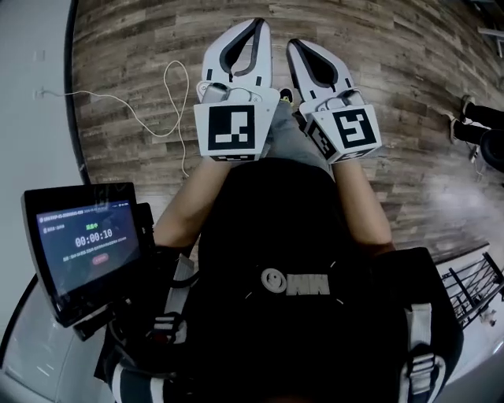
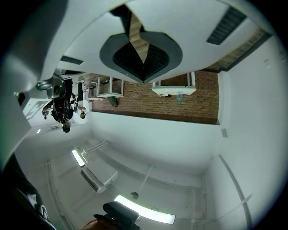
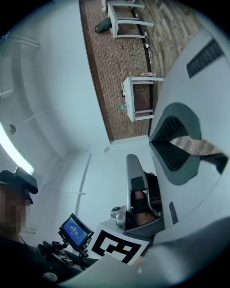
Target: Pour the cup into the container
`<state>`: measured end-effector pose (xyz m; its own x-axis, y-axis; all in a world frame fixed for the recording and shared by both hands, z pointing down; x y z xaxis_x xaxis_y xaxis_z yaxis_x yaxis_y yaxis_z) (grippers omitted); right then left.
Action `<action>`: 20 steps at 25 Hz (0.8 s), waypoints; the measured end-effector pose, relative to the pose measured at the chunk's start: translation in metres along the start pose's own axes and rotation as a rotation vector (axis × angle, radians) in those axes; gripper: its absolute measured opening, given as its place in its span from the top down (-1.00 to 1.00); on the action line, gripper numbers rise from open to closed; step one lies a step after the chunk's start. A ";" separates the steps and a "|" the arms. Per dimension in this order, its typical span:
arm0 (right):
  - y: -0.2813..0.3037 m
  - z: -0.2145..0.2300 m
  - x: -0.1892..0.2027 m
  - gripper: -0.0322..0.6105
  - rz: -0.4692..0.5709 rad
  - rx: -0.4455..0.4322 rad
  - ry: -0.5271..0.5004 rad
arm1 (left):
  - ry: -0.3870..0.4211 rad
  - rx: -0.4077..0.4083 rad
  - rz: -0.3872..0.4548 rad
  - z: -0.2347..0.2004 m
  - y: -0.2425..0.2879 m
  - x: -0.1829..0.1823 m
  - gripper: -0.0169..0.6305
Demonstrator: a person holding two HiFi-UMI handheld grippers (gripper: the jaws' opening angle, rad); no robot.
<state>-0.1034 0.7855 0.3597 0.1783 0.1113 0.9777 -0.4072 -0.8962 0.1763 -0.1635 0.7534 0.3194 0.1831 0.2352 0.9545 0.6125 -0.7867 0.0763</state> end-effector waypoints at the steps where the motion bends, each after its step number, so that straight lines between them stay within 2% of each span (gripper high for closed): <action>1: 0.001 0.003 -0.001 0.91 0.007 0.003 0.000 | 0.009 -0.004 0.004 -0.001 0.001 -0.001 0.95; 4: 0.005 0.028 -0.002 0.91 0.033 0.021 0.007 | 0.038 -0.010 0.004 0.001 0.019 -0.005 0.95; 8: 0.016 0.102 0.005 0.91 0.049 0.020 0.023 | 0.040 -0.023 -0.039 0.021 0.085 0.001 0.95; 12: 0.015 0.153 0.012 0.91 0.060 0.050 0.059 | 0.049 -0.039 -0.066 0.032 0.119 0.006 0.95; 16: 0.029 0.176 0.016 0.91 0.040 0.058 0.068 | 0.058 -0.027 -0.086 0.030 0.144 0.005 0.95; 20: 0.057 0.182 0.016 0.91 0.020 0.053 0.057 | 0.051 -0.020 -0.085 0.010 0.165 0.002 0.95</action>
<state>0.0393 0.6583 0.3643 0.1184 0.1160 0.9862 -0.3621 -0.9197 0.1517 -0.0549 0.6297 0.3310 0.0914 0.2729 0.9577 0.6086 -0.7765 0.1632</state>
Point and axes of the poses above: the fingertips, and each gripper's own axes: y forward along the fingers, z to its right, x out of its underside, the point moved 2 cm from there along -y, backward along the fingers, and after that the axes turned 15 degrees about -y, right-handed, at the moved point
